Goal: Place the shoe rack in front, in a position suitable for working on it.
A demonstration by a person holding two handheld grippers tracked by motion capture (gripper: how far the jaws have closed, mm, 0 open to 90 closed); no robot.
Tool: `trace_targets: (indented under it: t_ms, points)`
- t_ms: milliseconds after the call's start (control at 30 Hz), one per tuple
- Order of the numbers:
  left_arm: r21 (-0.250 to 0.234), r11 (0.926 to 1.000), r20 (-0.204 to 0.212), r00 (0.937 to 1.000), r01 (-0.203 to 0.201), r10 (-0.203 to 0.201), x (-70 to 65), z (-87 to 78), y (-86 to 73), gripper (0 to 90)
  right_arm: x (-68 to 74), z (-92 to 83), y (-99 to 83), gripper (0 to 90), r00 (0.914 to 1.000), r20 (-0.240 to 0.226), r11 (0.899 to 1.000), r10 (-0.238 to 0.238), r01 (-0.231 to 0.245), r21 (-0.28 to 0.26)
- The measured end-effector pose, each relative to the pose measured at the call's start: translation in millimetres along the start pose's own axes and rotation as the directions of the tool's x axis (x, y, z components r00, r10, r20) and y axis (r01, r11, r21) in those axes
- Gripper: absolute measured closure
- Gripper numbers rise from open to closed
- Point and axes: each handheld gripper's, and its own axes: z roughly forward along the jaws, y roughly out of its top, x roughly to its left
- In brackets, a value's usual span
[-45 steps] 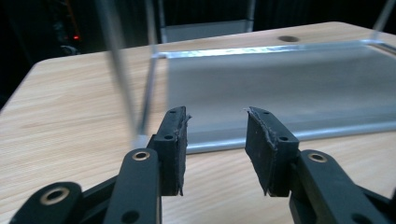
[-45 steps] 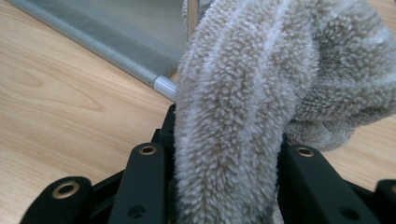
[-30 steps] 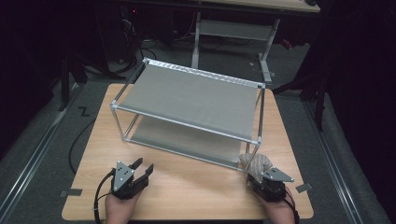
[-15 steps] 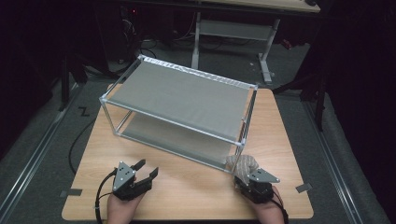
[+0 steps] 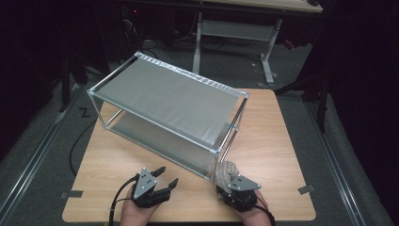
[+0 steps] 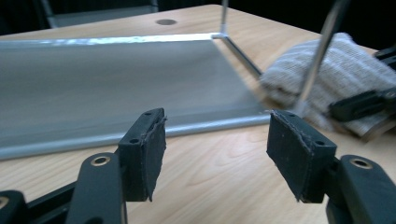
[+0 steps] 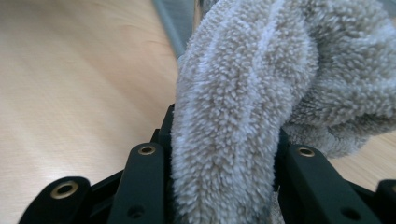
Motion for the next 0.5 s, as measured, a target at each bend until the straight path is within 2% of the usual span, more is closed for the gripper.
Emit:
trace_targets:
  t_ms: [67,133,267,400,500]
  points:
    - [0.019,0.9997,0.026,0.9996,0.013,-0.013,-4.7,5.4,1.5,37.4,3.6,-1.2,0.3,63.9,0.9997,-0.021,1.000,-0.013,0.013,-0.005]
    - [0.012,0.9997,0.048,0.9986,0.021,-0.022,-11.2,10.0,3.3,37.4,3.3,-5.6,-1.0,63.9,0.9998,-0.014,1.000,-0.011,0.011,-0.013]
    - [-0.005,1.0000,0.069,0.9976,0.003,-0.003,-23.0,18.9,10.9,37.5,-8.7,-20.1,-8.4,63.4,0.9990,0.031,0.999,0.033,-0.032,-0.034]
    - [-0.018,0.9998,0.094,0.9955,-0.013,0.014,-32.2,29.4,20.6,38.3,-20.9,-31.2,-19.0,62.7,0.9926,0.103,0.997,0.065,-0.061,-0.041]
    - [-0.024,0.9996,0.118,0.9929,-0.016,0.019,-39.6,39.4,28.2,39.6,-27.5,-38.9,-25.7,62.1,0.9873,0.132,0.996,0.088,-0.084,-0.042]
